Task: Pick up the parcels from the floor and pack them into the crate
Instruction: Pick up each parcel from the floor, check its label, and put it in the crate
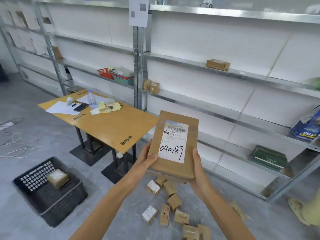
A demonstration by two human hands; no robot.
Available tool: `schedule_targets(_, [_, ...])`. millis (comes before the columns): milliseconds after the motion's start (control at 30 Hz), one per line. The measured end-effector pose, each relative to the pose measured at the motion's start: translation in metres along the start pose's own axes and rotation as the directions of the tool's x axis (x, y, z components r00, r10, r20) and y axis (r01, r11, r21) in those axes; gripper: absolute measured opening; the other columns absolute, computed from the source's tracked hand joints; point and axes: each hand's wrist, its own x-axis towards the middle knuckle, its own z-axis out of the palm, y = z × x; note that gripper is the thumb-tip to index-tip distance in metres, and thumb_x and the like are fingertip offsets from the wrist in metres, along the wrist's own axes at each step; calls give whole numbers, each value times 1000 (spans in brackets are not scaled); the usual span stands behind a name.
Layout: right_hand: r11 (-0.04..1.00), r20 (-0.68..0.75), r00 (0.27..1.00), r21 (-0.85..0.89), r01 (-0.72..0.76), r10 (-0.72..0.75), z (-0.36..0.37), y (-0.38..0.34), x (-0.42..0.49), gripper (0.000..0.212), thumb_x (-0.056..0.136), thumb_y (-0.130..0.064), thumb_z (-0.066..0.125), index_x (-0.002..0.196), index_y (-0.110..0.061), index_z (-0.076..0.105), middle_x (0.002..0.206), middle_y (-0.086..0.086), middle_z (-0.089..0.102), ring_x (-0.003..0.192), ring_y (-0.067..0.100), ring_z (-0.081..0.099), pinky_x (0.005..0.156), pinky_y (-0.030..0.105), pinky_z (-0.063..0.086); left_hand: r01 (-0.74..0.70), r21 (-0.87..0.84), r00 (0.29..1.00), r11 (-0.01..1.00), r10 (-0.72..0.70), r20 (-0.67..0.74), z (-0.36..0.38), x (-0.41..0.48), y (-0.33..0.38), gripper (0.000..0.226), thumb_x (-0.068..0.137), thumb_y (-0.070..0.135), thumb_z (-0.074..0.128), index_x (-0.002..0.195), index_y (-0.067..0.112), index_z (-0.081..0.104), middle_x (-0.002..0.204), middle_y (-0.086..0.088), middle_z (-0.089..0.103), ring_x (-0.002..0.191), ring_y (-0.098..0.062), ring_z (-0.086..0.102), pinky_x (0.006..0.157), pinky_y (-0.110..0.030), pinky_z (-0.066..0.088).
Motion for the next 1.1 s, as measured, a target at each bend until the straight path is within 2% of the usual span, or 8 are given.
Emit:
schedule_targets(167, [999, 51, 999, -34, -8, 10, 63, 16, 10, 66, 79, -62, 41, 138, -32, 42, 130, -1, 61, 112, 17, 63, 74, 28, 57, -44, 50, 990, 998, 50, -135, -56, -32, 6, 57, 85, 41, 54, 137, 34, 30, 133, 16, 47, 117, -1, 49, 80, -14, 49])
schedule_targets(233, [998, 93, 994, -19, -54, 56, 84, 24, 9, 62, 78, -62, 42, 135, -36, 43, 126, -4, 64, 107, 16, 66, 66, 26, 57, -33, 59, 977, 998, 45, -210, -77, -41, 8, 57, 84, 44, 56, 134, 30, 34, 132, 11, 49, 117, -5, 51, 80, -17, 49])
schedule_targets(333, [993, 116, 987, -30, -111, 114, 111, 35, 13, 64, 76, -63, 44, 134, -36, 45, 120, -4, 67, 106, 19, 66, 73, 33, 55, -10, 57, 938, 998, 29, -345, -102, -50, 9, 41, 89, 40, 55, 124, 24, 41, 127, 5, 53, 111, -10, 55, 76, -21, 50])
schedule_targets(467, [983, 168, 970, -88, -161, 174, 141, 47, 27, 50, 88, -60, 40, 135, -41, 44, 121, -4, 67, 108, 18, 65, 76, 35, 55, 44, -5, 871, 999, -41, -490, -137, -55, 5, 38, 89, 41, 57, 114, 15, 46, 121, -5, 58, 110, -21, 57, 86, -36, 52])
schedule_targets(667, [974, 298, 933, -159, -162, 204, 186, 69, 66, 64, 77, -64, 46, 136, -39, 44, 124, -6, 65, 113, 17, 62, 87, 39, 53, 54, -16, 798, 998, -53, -600, -184, -56, -3, 32, 90, 39, 56, 108, 15, 45, 115, -4, 56, 98, -13, 57, 68, -21, 47])
schedule_targets(767, [968, 344, 910, -182, -175, 229, 208, 85, 94, 59, 81, -63, 44, 136, -43, 42, 128, -8, 62, 117, 15, 60, 92, 41, 51, 88, -11, 773, 996, -76, -630, -215, -49, -8, 31, 91, 38, 56, 105, 14, 44, 114, -5, 54, 91, -9, 56, 61, -16, 46])
schedule_targets(933, [955, 381, 878, -170, -242, 290, 249, 104, 149, 38, 97, -45, 37, 133, -34, 46, 121, -5, 65, 100, 9, 64, 62, 20, 54, 167, -29, 703, 985, -140, -697, -268, -19, -12, 33, 93, 38, 53, 109, 11, 44, 107, -2, 53, 84, -6, 54, 57, -14, 43])
schedule_targets(1100, [946, 401, 857, -166, -280, 324, 289, 115, 210, 42, 96, -45, 39, 136, -33, 45, 124, -3, 64, 101, 10, 66, 62, 21, 55, 169, -81, 592, 982, -167, -789, -320, 24, -11, 28, 93, 41, 51, 101, 14, 46, 99, -1, 55, 81, -8, 55, 60, -18, 43])
